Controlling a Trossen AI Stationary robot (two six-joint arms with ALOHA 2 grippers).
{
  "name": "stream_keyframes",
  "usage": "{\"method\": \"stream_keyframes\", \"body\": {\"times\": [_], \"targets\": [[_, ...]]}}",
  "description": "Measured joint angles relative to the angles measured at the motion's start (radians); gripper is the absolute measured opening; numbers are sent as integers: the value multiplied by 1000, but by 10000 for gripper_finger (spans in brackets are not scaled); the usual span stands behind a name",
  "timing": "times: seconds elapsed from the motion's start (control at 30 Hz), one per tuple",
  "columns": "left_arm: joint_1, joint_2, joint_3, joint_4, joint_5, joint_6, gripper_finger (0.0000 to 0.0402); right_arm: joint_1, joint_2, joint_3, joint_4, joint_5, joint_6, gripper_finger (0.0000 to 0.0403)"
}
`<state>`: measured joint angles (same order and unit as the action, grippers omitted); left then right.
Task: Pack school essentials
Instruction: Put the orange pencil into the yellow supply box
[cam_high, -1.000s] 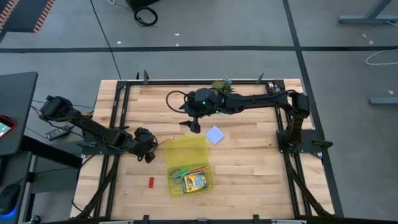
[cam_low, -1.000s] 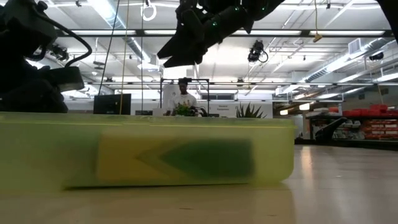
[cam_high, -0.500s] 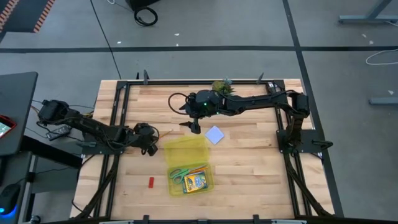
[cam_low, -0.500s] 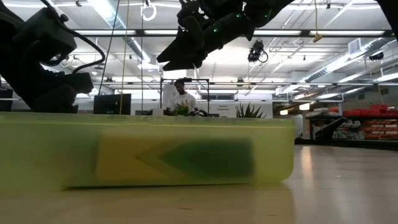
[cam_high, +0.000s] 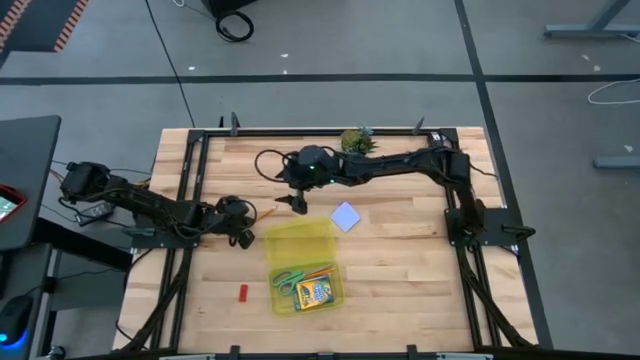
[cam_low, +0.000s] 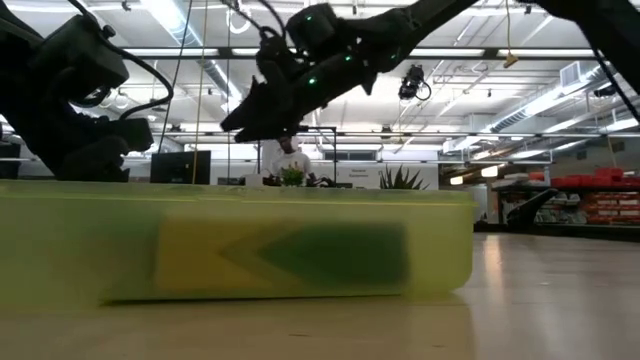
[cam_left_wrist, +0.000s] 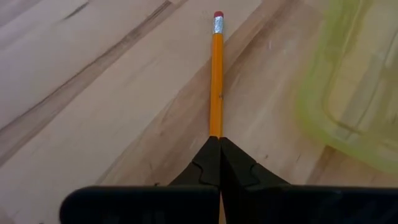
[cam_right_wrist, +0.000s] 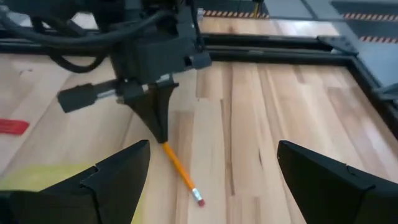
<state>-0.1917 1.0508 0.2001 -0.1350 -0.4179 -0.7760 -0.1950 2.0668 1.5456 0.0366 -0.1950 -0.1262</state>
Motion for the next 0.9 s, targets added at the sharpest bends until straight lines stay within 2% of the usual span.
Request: {"method": "stream_keyframes", "body": {"times": [0.23,0.53,0.7,0.9], "targets": [[0,-29,0,5,27,-20,10,-24,104,148,-65,-43,-4,359],[0,-99,3,-10,25,-23,65,-54,118,177,-90,-61,-22,359],[-2,-153,44,-141,23,-22,77,-58,118,177,-105,-72,-24,359],[-20,-226,98,-303,57,-2,64,-56,118,177,-105,-73,-35,359]]}}
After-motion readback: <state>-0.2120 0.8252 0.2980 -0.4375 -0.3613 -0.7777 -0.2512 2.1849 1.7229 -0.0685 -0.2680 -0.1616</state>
